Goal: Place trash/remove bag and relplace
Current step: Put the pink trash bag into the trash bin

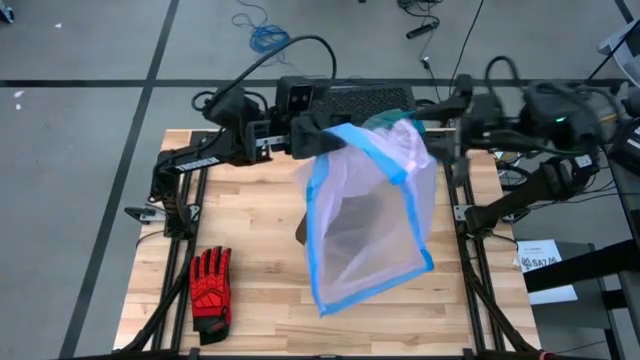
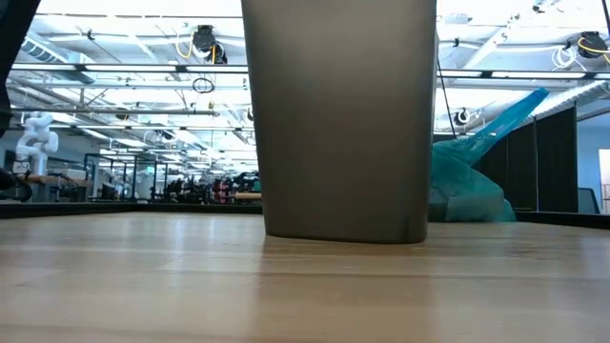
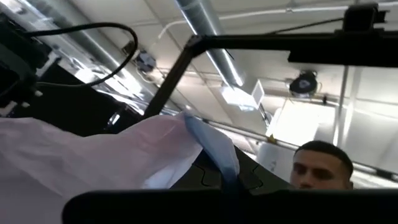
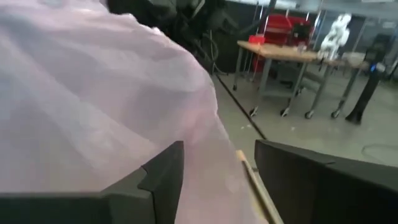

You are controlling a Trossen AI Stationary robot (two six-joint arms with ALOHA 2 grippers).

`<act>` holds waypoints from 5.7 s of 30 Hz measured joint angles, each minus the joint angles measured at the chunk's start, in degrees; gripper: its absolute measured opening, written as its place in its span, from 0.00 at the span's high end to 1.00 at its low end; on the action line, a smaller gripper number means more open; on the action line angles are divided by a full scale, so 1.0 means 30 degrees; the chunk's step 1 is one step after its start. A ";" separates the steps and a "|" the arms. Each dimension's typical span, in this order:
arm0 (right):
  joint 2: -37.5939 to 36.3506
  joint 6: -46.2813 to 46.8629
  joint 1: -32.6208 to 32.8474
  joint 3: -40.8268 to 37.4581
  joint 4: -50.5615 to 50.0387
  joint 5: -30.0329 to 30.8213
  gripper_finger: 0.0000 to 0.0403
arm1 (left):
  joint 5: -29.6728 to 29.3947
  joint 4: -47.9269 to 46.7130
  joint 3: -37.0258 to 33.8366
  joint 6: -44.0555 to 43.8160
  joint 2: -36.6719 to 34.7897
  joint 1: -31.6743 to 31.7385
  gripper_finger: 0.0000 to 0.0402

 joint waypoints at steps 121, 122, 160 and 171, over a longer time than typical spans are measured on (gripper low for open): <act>0.2092 1.1627 0.2769 0.3985 -1.0310 -0.2021 1.00 | -1.7280 -0.4072 -0.5195 1.1320 -0.5086 -0.6235 1.00; 0.2070 1.1580 0.2733 0.3985 -1.0196 -0.1998 1.00 | -1.7206 -0.4066 -0.5195 1.1006 -0.5038 -0.6156 1.00; 0.2199 0.4361 -0.0248 0.3956 -1.2073 -0.3508 0.69 | -1.9122 -0.4452 -0.5195 0.8330 -0.4029 -0.5704 1.00; 0.0213 0.4820 -0.0249 0.3956 -0.8717 -0.4919 0.45 | -1.9129 -0.4495 -0.5195 0.8352 -0.4029 -0.5665 1.00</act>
